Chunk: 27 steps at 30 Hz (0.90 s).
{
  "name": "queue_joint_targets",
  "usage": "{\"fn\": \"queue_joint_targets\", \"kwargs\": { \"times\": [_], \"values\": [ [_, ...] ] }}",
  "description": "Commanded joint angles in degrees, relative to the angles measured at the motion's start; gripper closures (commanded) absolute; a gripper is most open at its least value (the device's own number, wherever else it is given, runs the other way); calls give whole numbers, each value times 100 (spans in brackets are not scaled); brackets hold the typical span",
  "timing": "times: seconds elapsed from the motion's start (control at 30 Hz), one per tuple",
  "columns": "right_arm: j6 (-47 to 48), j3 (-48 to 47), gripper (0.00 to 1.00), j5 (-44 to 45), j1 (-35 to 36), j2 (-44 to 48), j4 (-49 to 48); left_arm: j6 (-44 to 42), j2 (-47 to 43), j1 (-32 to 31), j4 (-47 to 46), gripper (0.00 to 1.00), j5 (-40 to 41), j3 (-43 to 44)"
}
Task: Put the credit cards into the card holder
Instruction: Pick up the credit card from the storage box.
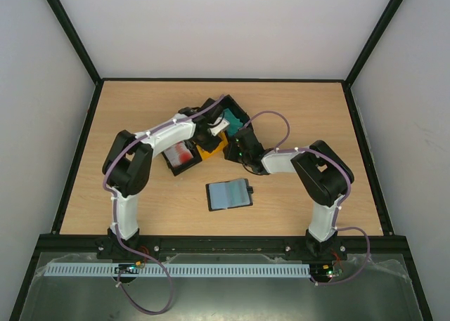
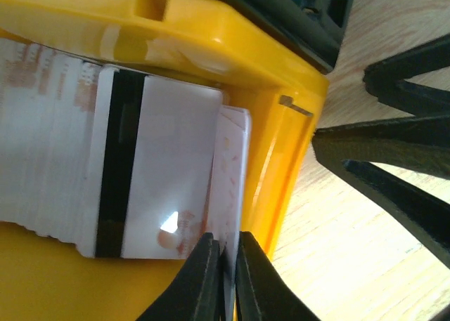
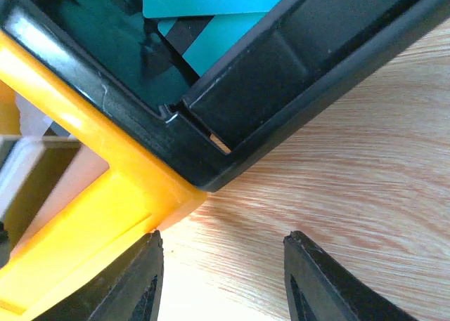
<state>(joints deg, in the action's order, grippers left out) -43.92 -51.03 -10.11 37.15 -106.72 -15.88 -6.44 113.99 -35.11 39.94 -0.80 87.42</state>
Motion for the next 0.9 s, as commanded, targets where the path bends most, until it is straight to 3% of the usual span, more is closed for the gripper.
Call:
{"fn": "queue_joint_targets", "kwargs": {
  "times": [0.0,0.47,0.67,0.87],
  "values": [
    [-9,191,52,132,-14,-112,626,42,-191,-44,376,96,-269,-76],
    [133,-79,48,-42,-23,359,876,423,-734,246,-477,97,241,-426],
    [-48,-143,40,-1007,-67,865,515,917,-1017,696,-667,98,-572,-699],
    [-821,-201,34,-1874,-67,1008,-330,1498,-1117,1156,-685,98,-1393,-786]
  ]
}}
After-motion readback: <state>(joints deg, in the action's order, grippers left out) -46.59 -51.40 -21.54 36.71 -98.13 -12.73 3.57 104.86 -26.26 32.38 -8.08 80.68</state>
